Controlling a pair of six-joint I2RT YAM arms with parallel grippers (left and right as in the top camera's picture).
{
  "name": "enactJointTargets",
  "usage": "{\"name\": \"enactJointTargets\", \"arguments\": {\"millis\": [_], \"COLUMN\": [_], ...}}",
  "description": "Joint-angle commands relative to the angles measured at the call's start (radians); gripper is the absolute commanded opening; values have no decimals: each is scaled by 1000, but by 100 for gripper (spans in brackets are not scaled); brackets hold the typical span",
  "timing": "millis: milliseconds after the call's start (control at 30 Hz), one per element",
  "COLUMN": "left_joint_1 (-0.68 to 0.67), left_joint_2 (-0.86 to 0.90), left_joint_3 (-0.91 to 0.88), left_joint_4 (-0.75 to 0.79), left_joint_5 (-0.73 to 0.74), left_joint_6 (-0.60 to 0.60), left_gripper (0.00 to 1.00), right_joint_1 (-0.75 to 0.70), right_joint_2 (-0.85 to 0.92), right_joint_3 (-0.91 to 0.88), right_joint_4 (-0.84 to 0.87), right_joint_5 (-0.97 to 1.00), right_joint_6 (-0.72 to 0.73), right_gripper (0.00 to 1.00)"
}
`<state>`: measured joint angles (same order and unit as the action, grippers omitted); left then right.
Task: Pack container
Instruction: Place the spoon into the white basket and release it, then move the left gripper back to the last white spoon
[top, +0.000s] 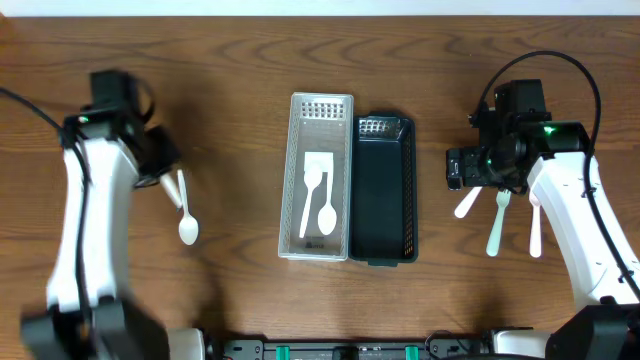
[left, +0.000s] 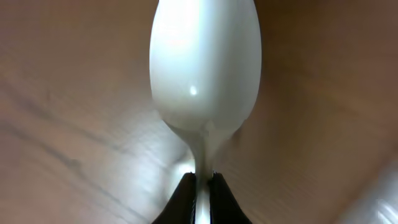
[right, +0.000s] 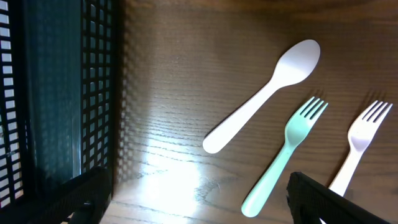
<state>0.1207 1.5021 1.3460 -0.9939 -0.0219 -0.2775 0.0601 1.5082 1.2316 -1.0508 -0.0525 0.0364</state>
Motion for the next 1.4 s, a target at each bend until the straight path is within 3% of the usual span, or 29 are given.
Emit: {"name": "enactJointTargets", "arguments": {"millis": [0, 200, 400, 800, 833, 867, 967, 1100, 1200, 1233, 1300, 1367], "left_joint_1": [-158, -466, -668, -722, -721, -721, -721, -721, -714, -706, -669, -593], "left_joint_2": [-134, -195, -55, 286, 294, 298, 289, 245, 189, 166, 112, 50], "left_joint_3": [19, 18, 18, 18, 19, 18, 28, 90, 167, 189, 218, 220], "left_joint_4": [-19, -9, 56, 96, 96, 96, 90, 38, -48, -76, -128, -174], "left_joint_5": [-11, 23, 64, 83, 83, 82, 82, 67, -48, -84, -141, -160], "left_joint_6": [67, -7, -16, -19, -19, -17, 24, 78, 78, 78, 78, 79], "left_gripper": [6, 6, 6, 6, 10, 25, 48, 49, 51, 54, 70, 76], "right_joint_1": [-8, -8, -8, -8, -8, -8, -8, -8, -8, -8, -8, -8], "right_joint_2": [3, 3, 3, 3, 3, 3, 3, 3, 3, 3, 3, 3], "right_joint_3": [16, 16, 16, 16, 16, 16, 16, 16, 16, 16, 16, 16], "right_joint_4": [1, -2, -2, -13, -13, -13, -13, -14, -13, -14, -14, -13], "right_joint_5": [3, 3, 3, 3, 3, 3, 3, 3, 3, 3, 3, 3], "right_joint_6": [-15, -15, -15, -15, -15, -15, -15, -15, -16, -16, -16, -16], "right_gripper": [94, 95, 95, 95, 95, 95, 96, 96, 96, 96, 96, 96]}}
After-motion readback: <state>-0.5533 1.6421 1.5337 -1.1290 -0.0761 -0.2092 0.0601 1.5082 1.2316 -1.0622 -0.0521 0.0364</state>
